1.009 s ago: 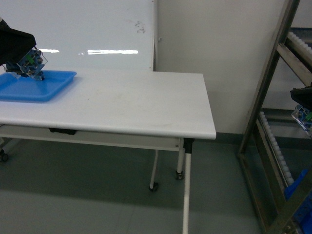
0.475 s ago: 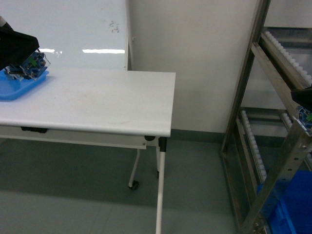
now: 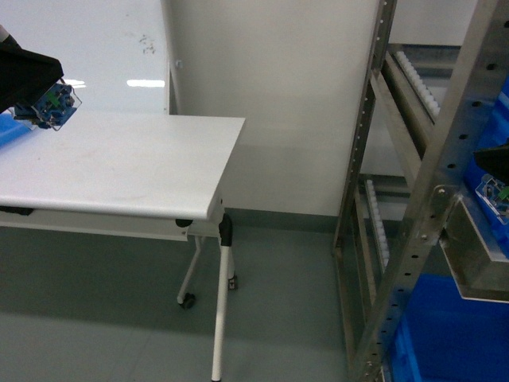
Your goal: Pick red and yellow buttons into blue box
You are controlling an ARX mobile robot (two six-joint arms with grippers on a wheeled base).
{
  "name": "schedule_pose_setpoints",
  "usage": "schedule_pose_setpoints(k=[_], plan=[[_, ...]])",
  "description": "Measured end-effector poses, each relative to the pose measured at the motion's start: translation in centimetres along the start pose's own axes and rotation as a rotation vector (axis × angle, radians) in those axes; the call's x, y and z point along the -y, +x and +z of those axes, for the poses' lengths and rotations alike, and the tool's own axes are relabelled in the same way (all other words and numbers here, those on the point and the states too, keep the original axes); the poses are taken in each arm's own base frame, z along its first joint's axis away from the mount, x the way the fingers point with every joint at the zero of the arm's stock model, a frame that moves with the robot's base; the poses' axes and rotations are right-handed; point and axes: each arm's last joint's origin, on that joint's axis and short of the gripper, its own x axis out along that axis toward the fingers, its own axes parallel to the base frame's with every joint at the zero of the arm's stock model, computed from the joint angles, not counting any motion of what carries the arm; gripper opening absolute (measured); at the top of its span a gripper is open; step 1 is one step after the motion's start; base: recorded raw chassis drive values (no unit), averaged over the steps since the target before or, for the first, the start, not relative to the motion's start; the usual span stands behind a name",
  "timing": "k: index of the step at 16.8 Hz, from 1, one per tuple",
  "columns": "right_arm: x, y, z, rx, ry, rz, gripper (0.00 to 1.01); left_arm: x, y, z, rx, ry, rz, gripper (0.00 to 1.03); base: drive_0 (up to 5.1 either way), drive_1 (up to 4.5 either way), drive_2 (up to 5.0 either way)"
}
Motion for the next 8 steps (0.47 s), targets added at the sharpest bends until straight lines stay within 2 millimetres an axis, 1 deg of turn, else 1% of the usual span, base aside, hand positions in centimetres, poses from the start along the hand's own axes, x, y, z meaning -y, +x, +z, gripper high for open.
schedule_pose_setpoints(k=[8], plan=[[0.0, 0.0, 0.02, 0.001, 0.0, 0.0, 0.29, -0.02, 0.0, -0.03, -0.003, -0.001, 0.002, 0.24, 4.7, -2.28, -2.3]])
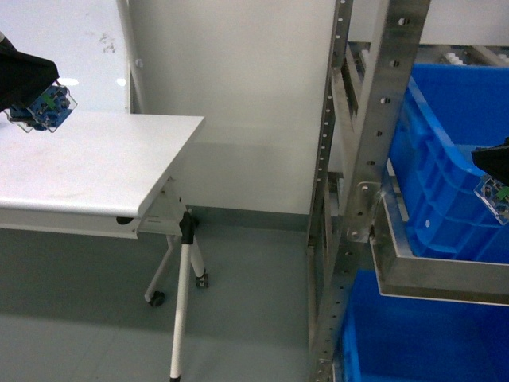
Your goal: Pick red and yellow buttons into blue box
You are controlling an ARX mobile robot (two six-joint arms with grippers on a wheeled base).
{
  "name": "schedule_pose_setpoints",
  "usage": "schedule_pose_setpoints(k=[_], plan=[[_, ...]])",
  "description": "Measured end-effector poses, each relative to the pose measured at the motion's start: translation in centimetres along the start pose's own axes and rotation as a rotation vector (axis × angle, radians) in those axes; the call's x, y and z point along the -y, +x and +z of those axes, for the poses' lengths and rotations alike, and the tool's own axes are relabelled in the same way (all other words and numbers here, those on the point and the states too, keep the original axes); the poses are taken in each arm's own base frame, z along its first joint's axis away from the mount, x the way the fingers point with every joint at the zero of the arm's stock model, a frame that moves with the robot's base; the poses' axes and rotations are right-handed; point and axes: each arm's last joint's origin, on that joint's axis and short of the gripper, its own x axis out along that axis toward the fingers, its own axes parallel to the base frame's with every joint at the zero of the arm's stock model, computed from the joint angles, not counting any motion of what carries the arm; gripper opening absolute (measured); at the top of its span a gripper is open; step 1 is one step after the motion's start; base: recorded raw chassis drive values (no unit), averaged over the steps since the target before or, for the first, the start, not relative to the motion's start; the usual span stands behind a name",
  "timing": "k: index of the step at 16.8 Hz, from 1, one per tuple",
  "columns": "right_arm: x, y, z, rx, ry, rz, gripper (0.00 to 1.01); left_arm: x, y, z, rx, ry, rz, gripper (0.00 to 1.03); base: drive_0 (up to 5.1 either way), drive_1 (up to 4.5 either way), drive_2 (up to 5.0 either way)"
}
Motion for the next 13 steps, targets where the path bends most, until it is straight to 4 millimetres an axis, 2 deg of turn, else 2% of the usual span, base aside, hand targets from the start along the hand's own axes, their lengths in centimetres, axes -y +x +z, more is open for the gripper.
schedule_pose_setpoints(k=[13], plan=[[0.0, 0.0, 0.01, 0.001, 0.0, 0.0, 0.29, 0.0, 0.0, 0.01, 0.0, 0.0, 0.001, 0.24, 4.8, -2.23, -2.2]])
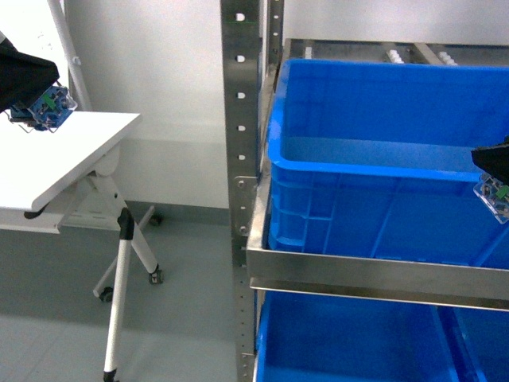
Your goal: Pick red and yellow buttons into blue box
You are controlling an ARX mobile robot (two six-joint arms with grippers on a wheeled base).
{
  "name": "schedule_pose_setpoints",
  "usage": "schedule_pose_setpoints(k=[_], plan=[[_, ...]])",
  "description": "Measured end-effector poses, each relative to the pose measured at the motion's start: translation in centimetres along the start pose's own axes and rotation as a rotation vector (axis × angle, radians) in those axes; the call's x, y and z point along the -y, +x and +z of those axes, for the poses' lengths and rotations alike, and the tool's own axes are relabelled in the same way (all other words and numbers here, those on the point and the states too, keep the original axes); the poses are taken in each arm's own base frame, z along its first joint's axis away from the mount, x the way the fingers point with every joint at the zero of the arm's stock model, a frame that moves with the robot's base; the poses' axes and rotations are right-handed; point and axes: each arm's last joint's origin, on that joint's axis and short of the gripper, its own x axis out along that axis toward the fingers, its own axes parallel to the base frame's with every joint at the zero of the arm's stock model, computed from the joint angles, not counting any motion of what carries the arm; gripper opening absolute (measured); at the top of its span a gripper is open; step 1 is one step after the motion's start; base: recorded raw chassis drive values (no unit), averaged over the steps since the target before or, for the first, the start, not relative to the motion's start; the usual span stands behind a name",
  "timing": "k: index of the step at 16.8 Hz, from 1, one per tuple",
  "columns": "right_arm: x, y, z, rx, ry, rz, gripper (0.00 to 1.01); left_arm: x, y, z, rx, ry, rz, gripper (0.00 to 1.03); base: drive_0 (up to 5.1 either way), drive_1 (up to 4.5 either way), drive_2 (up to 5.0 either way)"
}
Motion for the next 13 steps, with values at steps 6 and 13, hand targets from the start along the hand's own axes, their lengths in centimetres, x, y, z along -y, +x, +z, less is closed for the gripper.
schedule_pose_setpoints(k=[6, 13], plan=[[0.0, 0.0, 0.0, 0.0, 0.0, 0.0, 0.29, 0.01, 0.01, 0.01, 0.002, 0.001, -0.002, 0.24, 4.9, -2.46, -2.5], [0.01, 0.0, -0.04, -0.003, 0.0, -0.001, 0.29, 0.03, 0.01, -0.03, -0.003, -0.001, -0.003, 0.23, 4.9, -3.33, -1.5]])
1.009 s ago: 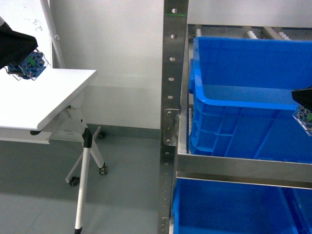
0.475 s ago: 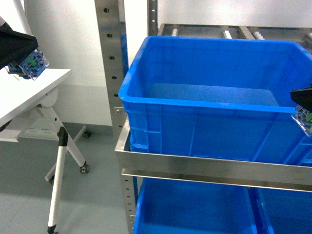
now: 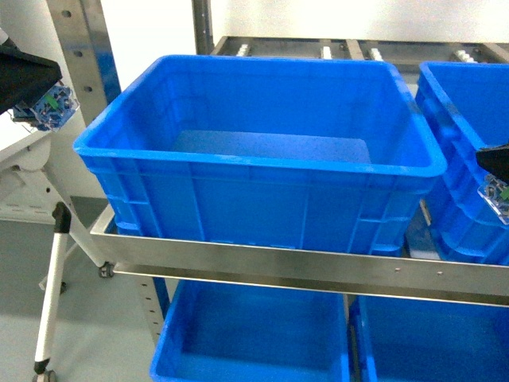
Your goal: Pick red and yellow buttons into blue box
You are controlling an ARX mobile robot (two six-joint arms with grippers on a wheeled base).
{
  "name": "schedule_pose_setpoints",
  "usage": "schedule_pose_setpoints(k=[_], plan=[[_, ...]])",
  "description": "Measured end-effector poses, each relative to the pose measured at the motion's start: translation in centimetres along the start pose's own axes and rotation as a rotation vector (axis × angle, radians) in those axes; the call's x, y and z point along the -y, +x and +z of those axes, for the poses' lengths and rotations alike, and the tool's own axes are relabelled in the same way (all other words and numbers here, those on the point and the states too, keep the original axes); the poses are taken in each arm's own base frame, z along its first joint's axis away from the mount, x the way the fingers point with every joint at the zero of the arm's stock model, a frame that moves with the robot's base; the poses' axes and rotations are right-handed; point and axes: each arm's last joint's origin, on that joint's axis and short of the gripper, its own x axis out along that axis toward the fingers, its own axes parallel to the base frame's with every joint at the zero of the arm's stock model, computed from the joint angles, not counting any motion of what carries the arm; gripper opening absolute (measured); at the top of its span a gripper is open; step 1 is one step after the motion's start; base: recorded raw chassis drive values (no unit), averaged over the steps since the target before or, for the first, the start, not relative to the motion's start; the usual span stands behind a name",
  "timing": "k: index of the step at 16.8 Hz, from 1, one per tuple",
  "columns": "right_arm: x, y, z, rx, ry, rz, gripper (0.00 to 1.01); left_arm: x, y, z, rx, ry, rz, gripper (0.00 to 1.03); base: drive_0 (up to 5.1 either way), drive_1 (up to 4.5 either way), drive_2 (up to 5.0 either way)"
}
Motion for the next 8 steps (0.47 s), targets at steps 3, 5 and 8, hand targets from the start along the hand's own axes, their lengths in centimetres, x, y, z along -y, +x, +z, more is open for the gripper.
schedule_pose_setpoints(k=[3, 5, 8], plan=[[-0.02, 0.0, 0.03, 0.002, -0.001, 0.001, 0.29, 0.0, 0.0, 0.02, 0.002, 0.001, 0.0, 0.23, 4.9, -3.01, -1.4], [0.0, 0.0, 0.01, 0.001, 0.0, 0.0, 0.29, 0.01, 0.0, 0.02, 0.002, 0.001, -0.003, 0.23, 4.7, -2.31, -2.3], [-0.01, 0.0, 0.04, 0.002, -0.001, 0.001, 0.29, -0.03, -0.01, 0.04, 0.004, 0.001, 0.002, 0.23, 4.6, -2.4, -2.4]])
